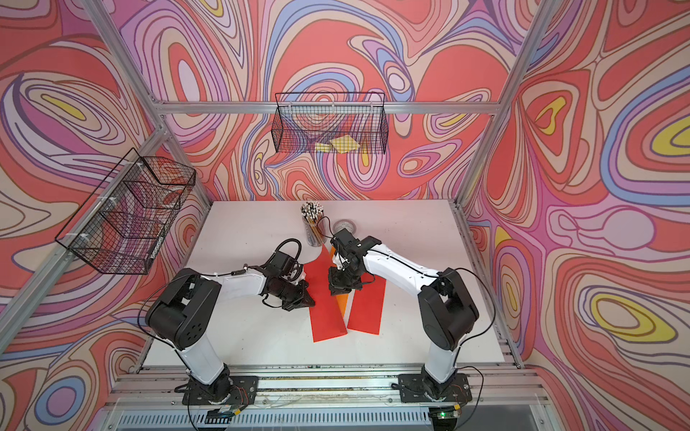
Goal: Fold the rectangular paper in half along the long edge
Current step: Fold the paper.
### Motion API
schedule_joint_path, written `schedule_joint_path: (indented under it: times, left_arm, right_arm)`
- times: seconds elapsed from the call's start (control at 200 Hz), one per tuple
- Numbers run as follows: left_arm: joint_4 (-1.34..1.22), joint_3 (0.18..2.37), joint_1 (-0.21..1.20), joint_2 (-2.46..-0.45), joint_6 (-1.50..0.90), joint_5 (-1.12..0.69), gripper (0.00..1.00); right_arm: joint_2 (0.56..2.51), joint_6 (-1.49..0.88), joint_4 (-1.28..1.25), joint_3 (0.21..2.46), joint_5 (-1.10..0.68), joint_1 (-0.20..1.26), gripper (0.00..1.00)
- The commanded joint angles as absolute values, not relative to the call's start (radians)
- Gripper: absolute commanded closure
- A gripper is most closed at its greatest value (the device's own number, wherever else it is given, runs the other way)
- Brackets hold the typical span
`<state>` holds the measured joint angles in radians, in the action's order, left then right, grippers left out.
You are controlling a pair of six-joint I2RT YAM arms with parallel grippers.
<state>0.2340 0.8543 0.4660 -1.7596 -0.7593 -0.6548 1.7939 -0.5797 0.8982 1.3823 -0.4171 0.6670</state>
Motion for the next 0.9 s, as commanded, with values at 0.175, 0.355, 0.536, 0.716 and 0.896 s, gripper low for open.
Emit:
schedule_joint_path:
  times: [0.175, 0.355, 0.536, 0.716, 0.896]
  left_arm:
    - [0.284, 0.807, 0.479, -1.792, -0.757, -0.585, 1.00]
    - [0.284, 0.805, 0.479, -1.790, -0.756, -0.586, 1.00]
    - [0.282, 0.800, 0.480, -1.788, -0.756, -0.586, 1.00]
    - [0.282, 0.799, 0.479, -1.791, -0.756, -0.587, 1.00]
    - [0.284, 0.801, 0.480, -1.794, -0.756, -0.589, 1.00]
  right_arm:
    - [1.830, -0.624, 0.809, 1.404, -0.445, 0.686, 1.00]
    - [1.849, -0.635, 0.774, 1.408, -0.477, 0.696, 0.98]
    - [1.865, -0.642, 0.763, 1.407, -0.475, 0.704, 0.88]
    - [1.873, -0.649, 0.738, 1.401, -0.488, 0.711, 0.87]
    - [1.881, -0.652, 0.712, 1.393, -0.513, 0.715, 0.85]
